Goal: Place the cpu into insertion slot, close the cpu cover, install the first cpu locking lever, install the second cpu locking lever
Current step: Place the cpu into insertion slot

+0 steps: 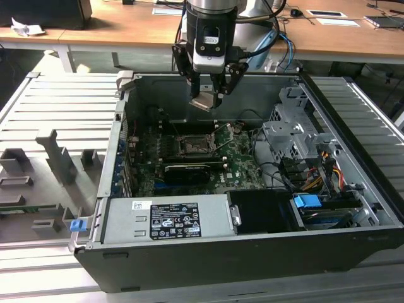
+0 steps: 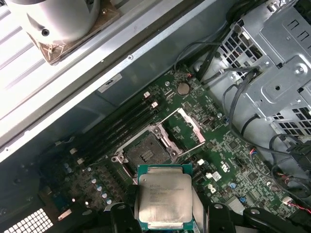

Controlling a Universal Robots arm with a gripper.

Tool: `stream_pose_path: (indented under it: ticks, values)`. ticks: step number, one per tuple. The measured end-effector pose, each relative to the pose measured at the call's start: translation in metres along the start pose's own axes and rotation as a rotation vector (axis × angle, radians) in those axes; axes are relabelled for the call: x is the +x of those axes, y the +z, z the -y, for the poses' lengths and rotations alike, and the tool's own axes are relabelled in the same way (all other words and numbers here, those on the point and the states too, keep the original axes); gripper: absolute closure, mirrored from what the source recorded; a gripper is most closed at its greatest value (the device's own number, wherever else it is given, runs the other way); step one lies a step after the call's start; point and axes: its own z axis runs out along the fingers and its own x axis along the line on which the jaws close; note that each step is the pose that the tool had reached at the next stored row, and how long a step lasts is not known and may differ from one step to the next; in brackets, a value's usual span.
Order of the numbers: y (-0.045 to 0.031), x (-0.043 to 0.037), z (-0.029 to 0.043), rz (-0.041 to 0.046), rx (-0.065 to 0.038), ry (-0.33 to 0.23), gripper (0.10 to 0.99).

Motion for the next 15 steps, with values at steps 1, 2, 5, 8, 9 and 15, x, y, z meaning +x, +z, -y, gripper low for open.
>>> stream_pose_path:
  ticks: [1,2,5,8,9,15]
  values:
    - [0.0003,0.0000,0.0000,0.0001,0.000,0.000,0.561]
    - [0.0007,0.0000,0.0001,0.0001,0.000,0.000,0.561]
    - [0.0012,0.0000,0.0001,0.0006,0.000,0.006,0.561]
    - [0.0015,0.0000,0.0001,0.0015,0.000,0.016,0.561]
    - [0.0016,0.0000,0.0001,0.0019,0.000,0.021,0.561]
    - [0.0023,0.0000,0.0002,0.0041,-0.001,0.046,0.561]
